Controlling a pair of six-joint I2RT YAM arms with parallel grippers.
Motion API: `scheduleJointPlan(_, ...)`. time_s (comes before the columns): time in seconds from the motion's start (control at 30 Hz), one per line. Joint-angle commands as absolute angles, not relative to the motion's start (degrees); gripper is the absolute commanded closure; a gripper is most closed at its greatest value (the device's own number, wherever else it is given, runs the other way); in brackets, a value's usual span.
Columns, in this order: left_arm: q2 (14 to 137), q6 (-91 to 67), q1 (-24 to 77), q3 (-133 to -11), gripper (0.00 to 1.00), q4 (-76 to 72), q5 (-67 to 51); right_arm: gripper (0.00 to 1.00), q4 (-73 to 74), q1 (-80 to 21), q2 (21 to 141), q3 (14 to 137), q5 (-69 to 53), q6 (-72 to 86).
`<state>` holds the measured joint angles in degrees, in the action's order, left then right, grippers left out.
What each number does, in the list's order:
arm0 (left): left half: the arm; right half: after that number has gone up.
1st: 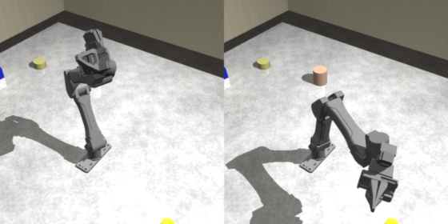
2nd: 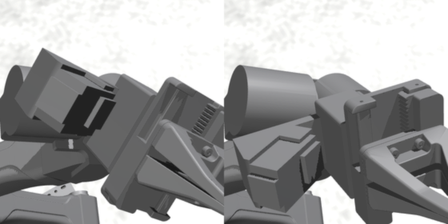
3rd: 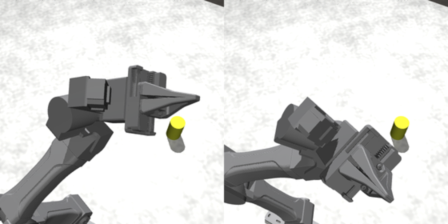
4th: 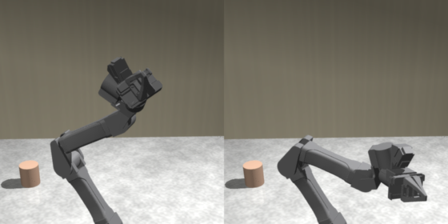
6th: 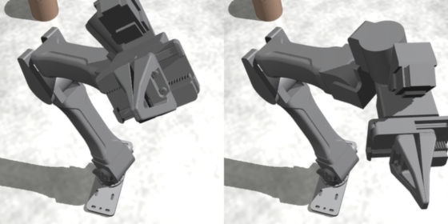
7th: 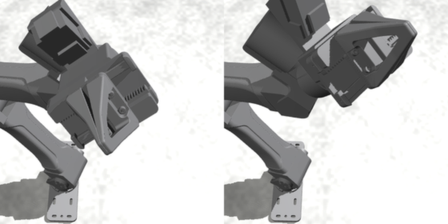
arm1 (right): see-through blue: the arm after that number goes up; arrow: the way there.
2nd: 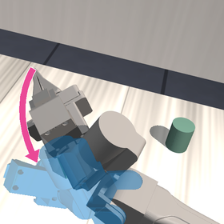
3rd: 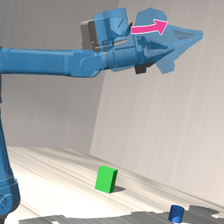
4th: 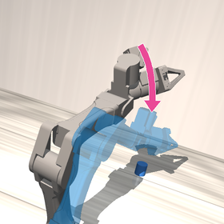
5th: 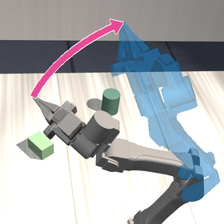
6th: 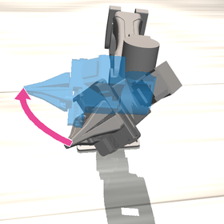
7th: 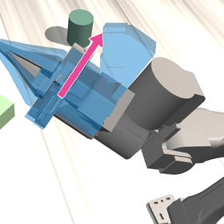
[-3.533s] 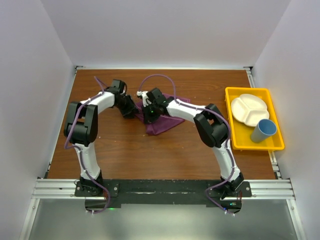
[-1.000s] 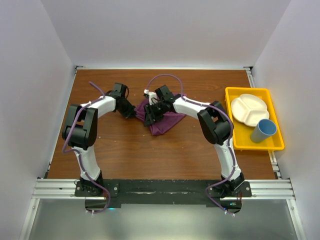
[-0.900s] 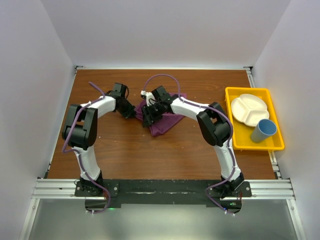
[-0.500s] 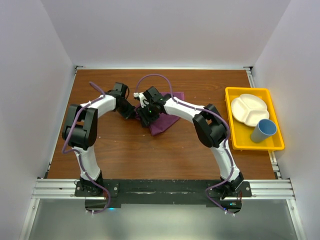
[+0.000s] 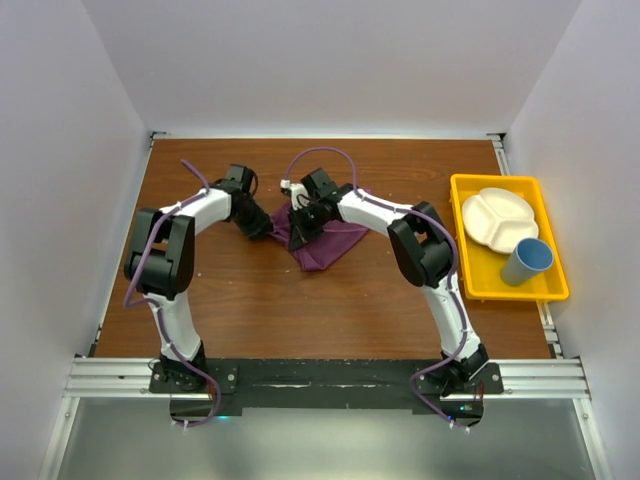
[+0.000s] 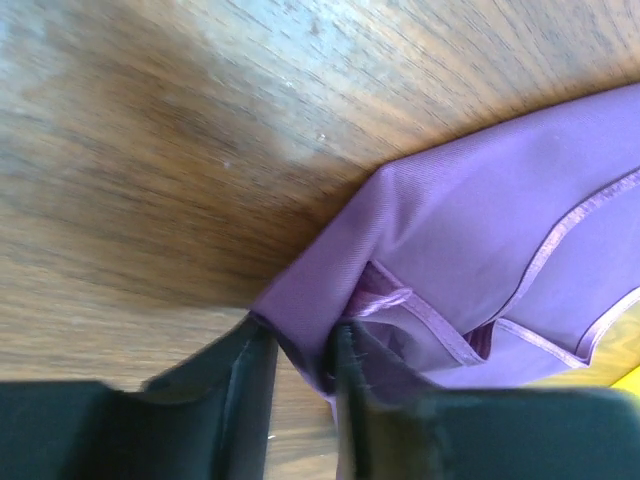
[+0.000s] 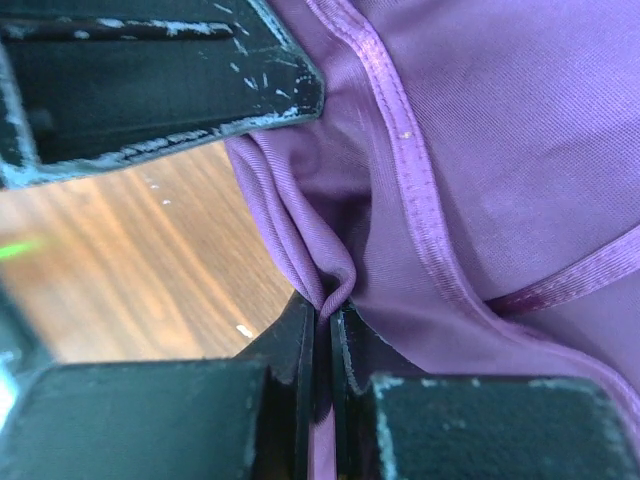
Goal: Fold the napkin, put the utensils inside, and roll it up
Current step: Roll the napkin with the utensil
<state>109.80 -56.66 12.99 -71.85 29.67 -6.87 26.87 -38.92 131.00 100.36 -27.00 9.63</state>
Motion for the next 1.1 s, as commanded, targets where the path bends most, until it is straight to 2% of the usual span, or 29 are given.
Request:
scheduleJointPlan(0.0, 105.83, -50.02, 11.16, -70.93, 0.54, 27.08, -7.38, 1.0, 25.59, -35.43, 135.61, 98.27, -38.91, 13.88)
scheduleJointPlan(0.1, 102.67, -46.5, 10.72, -68.83, 0.48, 23.21, -9.14, 1.0, 23.57, -33.75, 136.67, 97.3, -43.93, 17.04)
scheduleJointPlan(0.27, 94.84, -44.39, 10.46, -60.75, 0.47, 10.57, -16.84, 1.0, 19.25, -30.68, 138.77, 95.01, -50.96, 23.64)
scheduleJointPlan(0.37, 93.87, -44.91, 10.63, -55.91, 0.52, 2.66, -23.0, 1.0, 18.37, -29.54, 140.09, 94.48, -52.82, 26.71)
scheduleJointPlan(0.53, 91.41, -45.88, 10.9, -48.17, 0.61, -6.85, -25.05, 1.0, 14.68, -28.3, 141.76, 93.16, -56.16, 31.81)
scheduleJointPlan(0.67, 92.28, -47.46, 10.9, -45.0, 0.78, -12.21, -27.33, 1.0, 13.63, -28.21, 143.17, 93.34, -57.74, 33.31)
scheduleJointPlan(0.8, 94.04, -49.04, 10.9, -43.68, 0.83, -15.47, -27.95, 1.0, 15.55, -28.21, 143.7, 94.3, -56.96, 32.17)
scheduleJointPlan(0.83, 94.04, -48.87, 10.9, -43.94, 0.82, -15.03, -27.34, 1.0, 15.47, -28.21, 143.7, 94.31, -57.56, 32.34)
scheduleJointPlan(0.87, 94.13, -48.87, 10.81, -44.21, 0.73, -14.07, -26.9, 1.0, 15.12, -28.21, 143.7, 94.13, -57.48, 32.52)
scheduleJointPlan(0.93, 94.22, -48.43, 10.81, -45.17, 0.64, -11.97, -25.06, 1.0, 15.64, -28.21, 143.53, 94.13, -56.78, 31.91)
scheduleJointPlan(1.07, 93.52, -49.3, 10.81, -48.24, 0.37, -3.8, -20.31, 1.0, 15.73, -28.13, 143.61, 94.13, -56.17, 31.56)
